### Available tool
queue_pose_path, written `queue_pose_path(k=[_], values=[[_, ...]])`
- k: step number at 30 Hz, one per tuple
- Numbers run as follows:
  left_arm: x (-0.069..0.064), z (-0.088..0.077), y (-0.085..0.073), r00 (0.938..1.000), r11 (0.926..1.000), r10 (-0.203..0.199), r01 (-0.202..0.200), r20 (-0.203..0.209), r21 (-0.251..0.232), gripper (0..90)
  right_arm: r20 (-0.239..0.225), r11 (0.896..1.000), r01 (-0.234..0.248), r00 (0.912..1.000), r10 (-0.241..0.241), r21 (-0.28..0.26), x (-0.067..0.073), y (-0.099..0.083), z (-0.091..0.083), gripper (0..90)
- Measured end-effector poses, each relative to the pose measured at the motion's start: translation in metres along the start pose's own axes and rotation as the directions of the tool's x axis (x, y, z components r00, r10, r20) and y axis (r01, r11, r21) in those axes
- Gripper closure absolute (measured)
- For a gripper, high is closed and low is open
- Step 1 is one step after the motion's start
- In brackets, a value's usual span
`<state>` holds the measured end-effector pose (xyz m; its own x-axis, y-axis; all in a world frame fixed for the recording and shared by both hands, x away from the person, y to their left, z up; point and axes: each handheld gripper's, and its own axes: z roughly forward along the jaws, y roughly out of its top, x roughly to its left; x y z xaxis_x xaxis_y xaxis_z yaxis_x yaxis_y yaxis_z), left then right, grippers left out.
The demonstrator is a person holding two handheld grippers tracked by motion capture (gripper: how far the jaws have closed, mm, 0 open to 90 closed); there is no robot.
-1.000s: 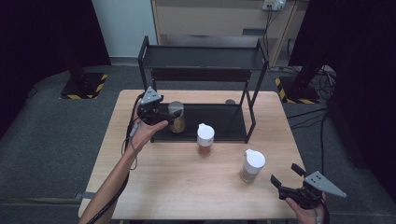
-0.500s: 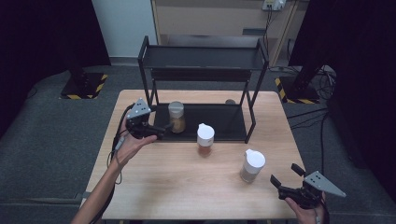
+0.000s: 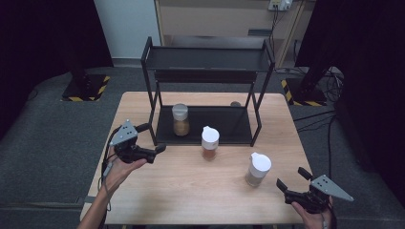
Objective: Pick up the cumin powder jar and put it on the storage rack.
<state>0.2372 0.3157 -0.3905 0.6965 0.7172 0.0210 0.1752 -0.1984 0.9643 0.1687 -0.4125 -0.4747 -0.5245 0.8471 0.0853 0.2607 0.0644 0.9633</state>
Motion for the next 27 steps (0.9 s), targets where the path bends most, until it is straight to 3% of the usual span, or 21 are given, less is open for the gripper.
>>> queue_pose_path(k=[11,14,19,27], values=[[-0.011,-0.026,-0.038,0.9995,0.9996,-0.030,0.030,-0.013,-0.001,1.5,0.005,1.000,0.002,1.0000,-0.002,0.002,0.001,0.001,0.000,3.5],[-0.016,-0.030,-0.049,0.9993,0.9997,-0.025,0.025,-0.028,0.005,1.5,0.004,1.000,0.002,1.0000,-0.002,0.003,0.001,0.001,0.000,3.4],[-0.021,-0.035,-0.070,0.9980,0.9988,-0.048,0.048,-0.040,-0.007,1.5,0.003,1.000,0.002,1.0000,-0.002,0.003,0.001,0.001,0.000,3.4],[-0.028,-0.044,-0.090,0.9968,0.9986,-0.053,0.052,-0.061,-0.003,1.6,0.003,1.000,0.005,1.0000,-0.005,0.002,0.001,0.001,0.000,3.4]])
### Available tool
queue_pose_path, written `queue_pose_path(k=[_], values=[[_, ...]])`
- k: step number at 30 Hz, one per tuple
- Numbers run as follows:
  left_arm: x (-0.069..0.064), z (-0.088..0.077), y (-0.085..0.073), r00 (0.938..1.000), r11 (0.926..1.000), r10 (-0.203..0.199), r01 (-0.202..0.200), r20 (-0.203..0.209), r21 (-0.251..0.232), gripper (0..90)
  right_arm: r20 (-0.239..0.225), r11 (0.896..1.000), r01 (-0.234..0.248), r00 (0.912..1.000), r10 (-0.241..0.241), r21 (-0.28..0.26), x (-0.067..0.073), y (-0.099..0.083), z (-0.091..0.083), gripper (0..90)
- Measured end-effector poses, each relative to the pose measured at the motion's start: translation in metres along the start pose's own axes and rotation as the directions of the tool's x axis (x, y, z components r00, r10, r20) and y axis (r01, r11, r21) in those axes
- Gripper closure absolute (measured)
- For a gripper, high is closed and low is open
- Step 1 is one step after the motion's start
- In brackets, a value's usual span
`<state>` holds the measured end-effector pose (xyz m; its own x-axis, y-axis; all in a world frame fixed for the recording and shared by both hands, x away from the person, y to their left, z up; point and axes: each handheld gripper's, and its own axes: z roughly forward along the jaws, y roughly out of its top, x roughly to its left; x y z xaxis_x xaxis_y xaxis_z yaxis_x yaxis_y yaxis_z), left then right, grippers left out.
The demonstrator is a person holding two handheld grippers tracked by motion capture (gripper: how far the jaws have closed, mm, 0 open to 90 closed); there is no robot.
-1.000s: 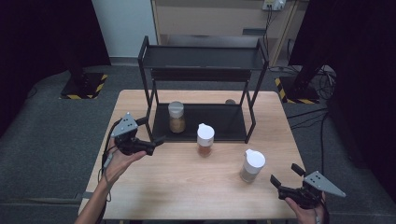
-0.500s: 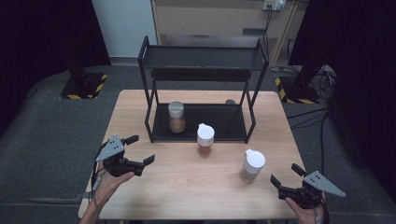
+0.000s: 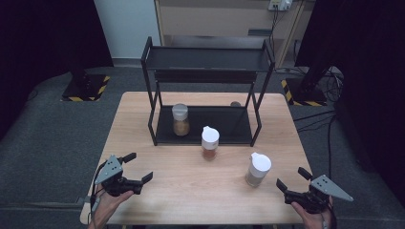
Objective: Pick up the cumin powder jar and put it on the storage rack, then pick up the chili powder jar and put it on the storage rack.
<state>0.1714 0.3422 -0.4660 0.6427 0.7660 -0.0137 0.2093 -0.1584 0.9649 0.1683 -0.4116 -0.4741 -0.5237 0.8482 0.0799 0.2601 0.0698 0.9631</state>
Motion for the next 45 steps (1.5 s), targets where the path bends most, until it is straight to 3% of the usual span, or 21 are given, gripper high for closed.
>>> queue_pose_path(k=[10,17,26,36,45], values=[[0.001,-0.008,-0.015,1.0000,0.9999,-0.002,0.002,0.006,0.015,1.7,-0.003,1.000,0.001,1.0000,-0.001,-0.002,0.000,0.000,0.000,3.5],[0.011,-0.009,-0.024,0.9991,0.9998,-0.016,0.016,0.040,-0.008,1.7,-0.005,1.000,0.001,1.0000,-0.001,-0.002,-0.001,0.000,0.001,3.5],[0.010,-0.015,-0.027,0.9998,0.9997,0.000,-0.001,-0.019,-0.025,0.1,-0.004,1.000,0.000,1.0000,0.000,0.002,-0.001,0.000,0.001,3.3],[0.006,-0.015,-0.024,0.9995,0.9997,0.022,-0.022,-0.020,-0.014,0.0,-0.009,1.000,-0.002,1.0000,0.002,0.010,0.000,0.001,0.002,2.5],[0.007,-0.014,-0.025,0.9998,0.9998,0.014,-0.014,-0.016,-0.013,0.0,-0.017,1.000,-0.003,0.9999,0.003,0.011,0.004,0.006,0.003,1.0]])
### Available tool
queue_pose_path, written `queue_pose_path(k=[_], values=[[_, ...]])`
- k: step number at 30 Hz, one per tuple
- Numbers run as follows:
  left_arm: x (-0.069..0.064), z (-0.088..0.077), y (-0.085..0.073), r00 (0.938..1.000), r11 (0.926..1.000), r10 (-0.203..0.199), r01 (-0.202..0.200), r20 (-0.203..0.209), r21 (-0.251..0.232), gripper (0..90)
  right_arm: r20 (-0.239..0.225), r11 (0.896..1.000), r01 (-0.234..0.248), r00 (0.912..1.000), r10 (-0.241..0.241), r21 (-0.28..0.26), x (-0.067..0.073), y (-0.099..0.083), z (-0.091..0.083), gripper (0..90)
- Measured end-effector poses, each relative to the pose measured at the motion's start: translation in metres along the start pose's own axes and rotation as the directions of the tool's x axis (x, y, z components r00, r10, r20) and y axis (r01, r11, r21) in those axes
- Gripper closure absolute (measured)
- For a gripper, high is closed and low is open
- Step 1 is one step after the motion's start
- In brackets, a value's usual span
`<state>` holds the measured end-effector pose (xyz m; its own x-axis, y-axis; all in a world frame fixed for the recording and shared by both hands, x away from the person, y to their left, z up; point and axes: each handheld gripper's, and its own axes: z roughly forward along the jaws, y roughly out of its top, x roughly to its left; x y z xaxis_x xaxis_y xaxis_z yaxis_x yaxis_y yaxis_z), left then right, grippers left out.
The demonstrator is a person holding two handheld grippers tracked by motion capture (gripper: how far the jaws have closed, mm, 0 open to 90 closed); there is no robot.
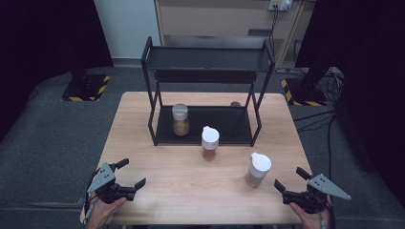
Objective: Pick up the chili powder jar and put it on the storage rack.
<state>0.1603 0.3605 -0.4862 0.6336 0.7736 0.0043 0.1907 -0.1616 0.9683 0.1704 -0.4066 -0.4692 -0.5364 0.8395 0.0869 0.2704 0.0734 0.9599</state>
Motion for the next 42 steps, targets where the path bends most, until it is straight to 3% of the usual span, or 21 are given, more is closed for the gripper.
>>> queue_pose_path(k=[12,18,21,30,42], values=[[0.002,0.003,0.000,0.9998,0.9999,-0.012,0.012,0.013,0.010,0.0,0.002,1.000,-0.016,0.9999,0.016,-0.006,0.010,0.015,0.000,1.5],[0.002,0.003,0.000,0.9998,0.9999,-0.012,0.012,0.014,0.007,0.0,-0.013,1.000,-0.013,0.9998,0.013,0.004,0.019,0.034,0.002,2.4],[0.003,0.003,0.000,0.9998,0.9999,-0.015,0.014,0.013,0.005,0.0,-0.026,1.000,-0.020,0.9995,0.020,0.006,0.024,0.042,0.006,2.4],[0.004,0.005,0.001,0.9996,0.9999,-0.012,0.012,0.024,0.005,0.0,-0.051,0.999,0.027,0.9984,-0.025,0.031,0.038,0.065,0.021,2.2],[0.005,0.008,0.002,0.9993,1.0000,-0.007,0.007,0.036,0.005,0.0,-0.074,0.997,0.056,0.9959,-0.051,0.058,0.054,0.085,0.048,2.1]])
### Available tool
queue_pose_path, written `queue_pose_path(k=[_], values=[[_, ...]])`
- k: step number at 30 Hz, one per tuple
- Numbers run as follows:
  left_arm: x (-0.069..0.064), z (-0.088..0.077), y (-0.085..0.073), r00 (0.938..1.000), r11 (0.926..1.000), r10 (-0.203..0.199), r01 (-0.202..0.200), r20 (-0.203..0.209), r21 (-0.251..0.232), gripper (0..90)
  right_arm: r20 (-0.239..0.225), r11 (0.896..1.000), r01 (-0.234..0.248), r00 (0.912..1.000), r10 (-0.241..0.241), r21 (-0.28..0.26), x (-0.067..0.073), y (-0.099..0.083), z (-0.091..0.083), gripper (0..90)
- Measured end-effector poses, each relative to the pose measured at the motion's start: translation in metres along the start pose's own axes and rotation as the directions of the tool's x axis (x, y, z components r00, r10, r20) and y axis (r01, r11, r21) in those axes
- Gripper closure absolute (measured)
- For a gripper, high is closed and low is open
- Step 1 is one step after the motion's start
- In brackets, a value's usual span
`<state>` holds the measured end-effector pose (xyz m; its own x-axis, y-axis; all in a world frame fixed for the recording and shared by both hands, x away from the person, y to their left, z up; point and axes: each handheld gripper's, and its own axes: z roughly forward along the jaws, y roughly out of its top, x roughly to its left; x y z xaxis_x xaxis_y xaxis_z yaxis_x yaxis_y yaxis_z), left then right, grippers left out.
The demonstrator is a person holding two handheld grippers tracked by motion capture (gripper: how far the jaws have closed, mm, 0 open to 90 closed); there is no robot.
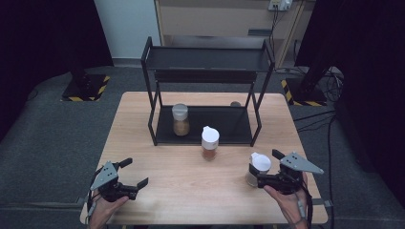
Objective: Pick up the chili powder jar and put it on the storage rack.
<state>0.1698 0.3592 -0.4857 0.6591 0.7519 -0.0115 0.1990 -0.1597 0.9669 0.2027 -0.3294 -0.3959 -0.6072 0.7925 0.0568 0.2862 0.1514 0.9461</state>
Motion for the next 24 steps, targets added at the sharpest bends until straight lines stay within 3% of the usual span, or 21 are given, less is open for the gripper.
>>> queue_pose_path(k=[24], values=[[0.000,0.001,0.000,1.0000,1.0000,0.003,-0.003,0.008,0.000,0.0,-0.036,0.997,0.040,0.9986,-0.038,0.068,0.026,0.040,0.081,3.2]])
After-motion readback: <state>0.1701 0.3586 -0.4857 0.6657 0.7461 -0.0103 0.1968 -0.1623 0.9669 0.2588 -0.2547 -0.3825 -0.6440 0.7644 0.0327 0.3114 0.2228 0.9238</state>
